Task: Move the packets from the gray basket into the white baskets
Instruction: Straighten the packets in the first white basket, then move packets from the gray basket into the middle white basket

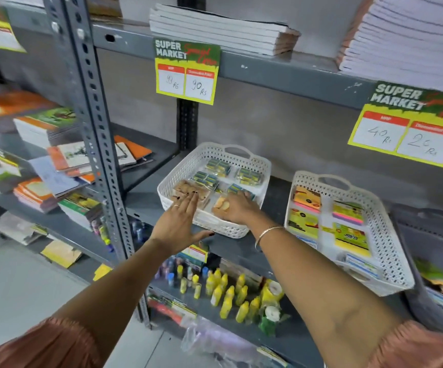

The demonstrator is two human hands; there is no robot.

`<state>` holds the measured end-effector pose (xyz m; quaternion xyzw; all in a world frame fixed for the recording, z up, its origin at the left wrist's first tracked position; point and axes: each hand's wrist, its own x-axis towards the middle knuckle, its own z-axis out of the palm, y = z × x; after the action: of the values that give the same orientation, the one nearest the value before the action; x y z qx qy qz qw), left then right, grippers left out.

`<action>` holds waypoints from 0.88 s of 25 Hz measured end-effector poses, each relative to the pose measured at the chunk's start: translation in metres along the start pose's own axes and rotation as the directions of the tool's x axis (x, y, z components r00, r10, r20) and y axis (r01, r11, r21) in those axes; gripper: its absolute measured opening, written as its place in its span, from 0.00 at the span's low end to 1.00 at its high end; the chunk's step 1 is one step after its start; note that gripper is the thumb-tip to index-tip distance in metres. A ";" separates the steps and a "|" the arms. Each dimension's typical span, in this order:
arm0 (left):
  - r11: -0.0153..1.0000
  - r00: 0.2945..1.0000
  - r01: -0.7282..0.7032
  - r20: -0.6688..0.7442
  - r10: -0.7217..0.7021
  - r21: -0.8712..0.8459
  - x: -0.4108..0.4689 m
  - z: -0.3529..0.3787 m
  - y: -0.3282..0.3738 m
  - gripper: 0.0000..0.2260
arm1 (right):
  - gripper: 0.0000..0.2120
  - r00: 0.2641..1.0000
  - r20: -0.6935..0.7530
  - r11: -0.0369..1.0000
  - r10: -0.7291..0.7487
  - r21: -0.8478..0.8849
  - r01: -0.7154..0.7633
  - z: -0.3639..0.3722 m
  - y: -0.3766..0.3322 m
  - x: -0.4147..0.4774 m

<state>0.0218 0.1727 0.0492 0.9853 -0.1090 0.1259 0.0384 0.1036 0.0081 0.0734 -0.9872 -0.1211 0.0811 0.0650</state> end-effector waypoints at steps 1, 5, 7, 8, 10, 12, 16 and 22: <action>1.000 1.000 0.000 -0.003 0.000 -0.008 0.000 0.000 0.001 0.56 | 0.33 1.000 0.008 1.000 -0.003 -0.006 0.003 -0.001 0.000 -0.001; 1.000 1.000 0.010 0.012 -0.011 0.024 0.002 0.001 -0.001 0.53 | 0.32 0.999 -0.052 1.000 0.010 0.023 -0.009 -0.016 0.008 -0.011; 0.997 0.999 0.001 -0.050 0.003 0.080 0.004 0.003 0.005 0.48 | 0.29 0.984 -0.168 0.997 0.054 0.069 -0.043 -0.030 0.023 -0.018; 0.995 0.997 -0.018 -0.073 0.025 0.100 0.004 0.002 0.014 0.46 | 0.28 0.970 -0.230 0.994 0.081 0.083 -0.063 -0.038 0.033 -0.023; 0.989 0.991 -0.105 -0.070 0.113 0.099 0.006 0.001 0.044 0.42 | 0.25 0.931 -0.331 0.987 0.154 0.100 -0.128 -0.050 0.061 -0.036; 0.966 0.966 -0.242 -0.067 0.248 0.087 0.008 0.006 0.083 0.41 | 0.22 0.883 -0.386 0.963 0.268 0.139 -0.232 -0.063 0.097 -0.053; 0.934 0.935 -0.353 -0.041 0.351 -0.050 0.014 0.027 0.140 0.41 | 0.22 0.781 -0.416 0.883 0.466 0.170 -0.437 -0.075 0.187 -0.099; 0.951 0.969 -0.218 0.072 0.238 -0.221 0.008 0.068 0.156 0.57 | 0.24 0.582 -0.215 0.615 0.784 0.147 -0.775 -0.050 0.303 -0.183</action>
<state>0.0109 0.0121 -0.0064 0.9613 -0.2367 0.0690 0.1227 0.0067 -0.3344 0.1036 -0.9402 0.3350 -0.0253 0.0564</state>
